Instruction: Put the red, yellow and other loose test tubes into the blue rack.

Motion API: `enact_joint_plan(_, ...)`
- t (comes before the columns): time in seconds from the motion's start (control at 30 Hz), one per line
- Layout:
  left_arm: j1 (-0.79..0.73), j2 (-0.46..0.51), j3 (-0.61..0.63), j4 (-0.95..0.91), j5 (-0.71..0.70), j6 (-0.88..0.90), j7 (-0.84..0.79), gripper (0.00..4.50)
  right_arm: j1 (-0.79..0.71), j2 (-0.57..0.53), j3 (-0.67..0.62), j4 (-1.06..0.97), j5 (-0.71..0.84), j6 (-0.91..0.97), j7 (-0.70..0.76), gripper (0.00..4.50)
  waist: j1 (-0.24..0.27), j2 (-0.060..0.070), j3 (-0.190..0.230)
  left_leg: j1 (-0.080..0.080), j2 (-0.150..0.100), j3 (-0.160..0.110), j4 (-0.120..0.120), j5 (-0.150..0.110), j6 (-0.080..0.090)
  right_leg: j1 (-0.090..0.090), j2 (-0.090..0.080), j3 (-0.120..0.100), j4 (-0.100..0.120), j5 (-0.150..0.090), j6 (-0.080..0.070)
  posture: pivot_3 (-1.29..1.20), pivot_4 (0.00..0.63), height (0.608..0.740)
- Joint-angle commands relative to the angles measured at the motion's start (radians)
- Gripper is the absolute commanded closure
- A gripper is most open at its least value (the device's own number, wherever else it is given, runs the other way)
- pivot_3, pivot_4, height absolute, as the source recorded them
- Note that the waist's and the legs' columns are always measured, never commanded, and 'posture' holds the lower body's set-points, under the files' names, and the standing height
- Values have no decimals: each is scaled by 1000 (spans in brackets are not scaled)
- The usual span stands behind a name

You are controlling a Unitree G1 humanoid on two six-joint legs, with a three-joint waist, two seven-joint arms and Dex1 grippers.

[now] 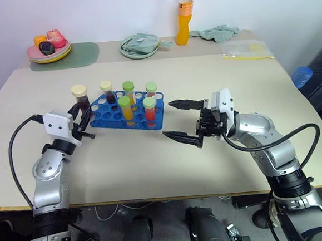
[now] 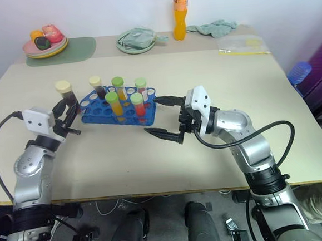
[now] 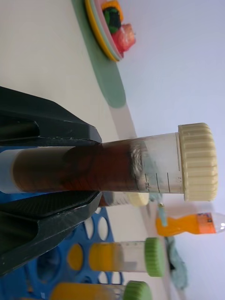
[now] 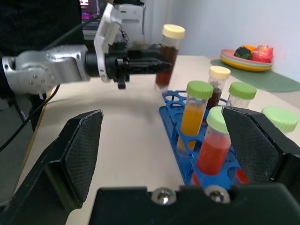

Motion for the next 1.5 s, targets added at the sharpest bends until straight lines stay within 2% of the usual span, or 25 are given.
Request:
enact_joint_plan(0.03,-20,-12,-29,-3,7,-32,-4,3736,-18,5,-8,-51,10,1,-16,0,-2,0,0,0,0,0,0,0,0,0,0,0,0,0,0,0,150,740)
enact_joint_plan(0.43,-64,-24,-49,136,19,-110,3,3736,-17,3,-17,-57,16,9,-33,0,-4,0,0,1,0,0,0,0,0,0,1,0,0,2,3,0,150,740)
enact_joint_plan(0.6,-78,-72,-53,196,-10,-132,1,3736,-16,4,-17,-59,15,6,-37,0,-3,0,0,1,0,0,0,0,0,0,1,0,0,2,3,0,150,740)
enact_joint_plan(0.77,-75,-105,-60,215,-5,-161,-3,3736,-29,9,-23,-56,25,16,-42,0,-1,0,0,1,0,0,0,0,0,1,1,0,0,2,3,0,150,740)
enact_joint_plan(0.9,-61,-88,-60,209,-1,-145,-22,3736,-34,4,-25,-47,25,12,-37,0,-1,0,0,1,0,-1,0,0,0,1,1,0,0,2,3,0,150,740)
enact_joint_plan(1.13,-49,-68,-29,164,-23,-131,-14,243,-36,-2,-29,-29,24,5,-21,0,-3,0,0,1,0,-1,0,0,0,1,1,0,0,2,3,0,150,740)
enact_joint_plan(1.17,-36,-58,-20,129,-49,-112,-29,45,-36,-2,-26,-27,23,5,-17,0,-3,0,0,1,0,-1,0,0,0,1,1,0,0,2,3,0,150,740)
enact_joint_plan(1.3,36,-8,5,-30,-188,34,-115,45,-31,-19,-42,3,24,-6,12,0,-9,0,0,1,0,-1,-1,0,0,0,1,0,0,2,3,0,150,740)
enact_joint_plan(1.37,79,46,32,-118,-271,140,-152,45,-22,-36,-53,21,23,-14,31,0,-9,1,0,1,0,-1,-1,0,0,0,1,0,0,2,3,0,150,740)
enact_joint_plan(1.5,194,216,91,-291,-448,337,-309,45,46,-102,-91,27,39,-10,82,0,-7,1,0,1,1,-1,-1,0,0,0,1,0,0,0,0,0,150,740)
